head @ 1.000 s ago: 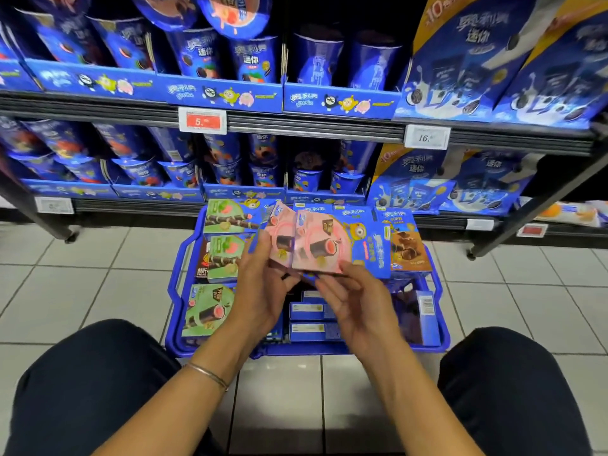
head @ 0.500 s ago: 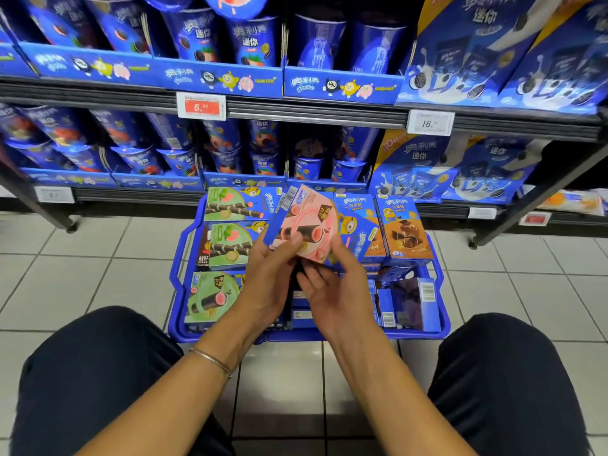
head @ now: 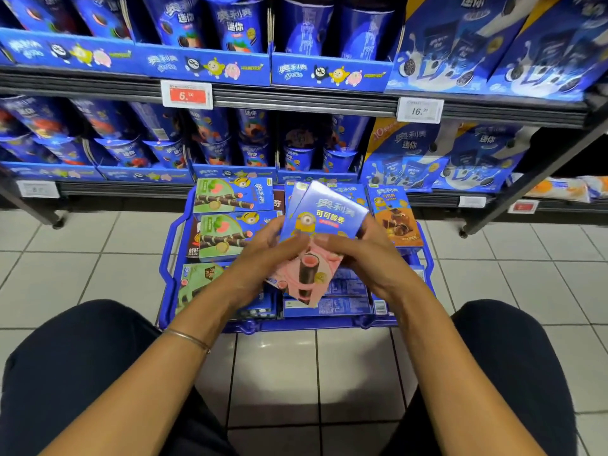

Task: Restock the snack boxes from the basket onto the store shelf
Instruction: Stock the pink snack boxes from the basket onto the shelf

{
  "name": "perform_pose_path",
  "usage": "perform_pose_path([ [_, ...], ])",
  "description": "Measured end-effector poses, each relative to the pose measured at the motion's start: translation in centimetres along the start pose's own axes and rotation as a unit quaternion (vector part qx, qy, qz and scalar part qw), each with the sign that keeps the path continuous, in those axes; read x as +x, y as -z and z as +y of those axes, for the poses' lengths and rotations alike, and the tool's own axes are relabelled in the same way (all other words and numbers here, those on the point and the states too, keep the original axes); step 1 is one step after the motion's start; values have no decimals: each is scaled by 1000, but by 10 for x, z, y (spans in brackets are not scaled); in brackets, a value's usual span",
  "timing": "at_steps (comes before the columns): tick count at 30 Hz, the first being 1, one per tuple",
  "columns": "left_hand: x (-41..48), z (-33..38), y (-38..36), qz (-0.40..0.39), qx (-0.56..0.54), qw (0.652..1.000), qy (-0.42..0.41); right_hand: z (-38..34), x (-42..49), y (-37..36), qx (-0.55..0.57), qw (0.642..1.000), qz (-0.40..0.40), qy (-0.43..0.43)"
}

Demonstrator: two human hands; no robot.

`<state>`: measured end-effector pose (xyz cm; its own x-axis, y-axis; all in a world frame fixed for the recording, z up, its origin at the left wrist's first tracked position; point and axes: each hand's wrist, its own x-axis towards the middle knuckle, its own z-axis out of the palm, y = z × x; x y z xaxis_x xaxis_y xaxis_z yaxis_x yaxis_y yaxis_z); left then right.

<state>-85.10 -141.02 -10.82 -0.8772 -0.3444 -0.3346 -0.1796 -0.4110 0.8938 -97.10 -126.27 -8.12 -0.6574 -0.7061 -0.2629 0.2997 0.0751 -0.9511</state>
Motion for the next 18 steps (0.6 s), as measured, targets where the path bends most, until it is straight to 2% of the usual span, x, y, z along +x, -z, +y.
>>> perform_pose_path([
  [6, 3, -7, -6, 13, -32, 997, 69, 11, 7, -4, -48, 999, 16, 7],
  [10, 4, -8, -9, 7, -13, 998, 63, 11, 6, -2, -51, 998, 21, -3],
  [13, 5, -8, -12, 38, -59, 995, 71, 7, 4, 4, -112, 993, 32, -8],
  [16, 5, -3, -14, 72, -106, 988, 92, 2, 3, 25, -172, 976, 132, 12],
  [18, 4, 0, -14, 83, -104, 987, 95, 3, 1, 50, -268, 931, 243, 44],
])
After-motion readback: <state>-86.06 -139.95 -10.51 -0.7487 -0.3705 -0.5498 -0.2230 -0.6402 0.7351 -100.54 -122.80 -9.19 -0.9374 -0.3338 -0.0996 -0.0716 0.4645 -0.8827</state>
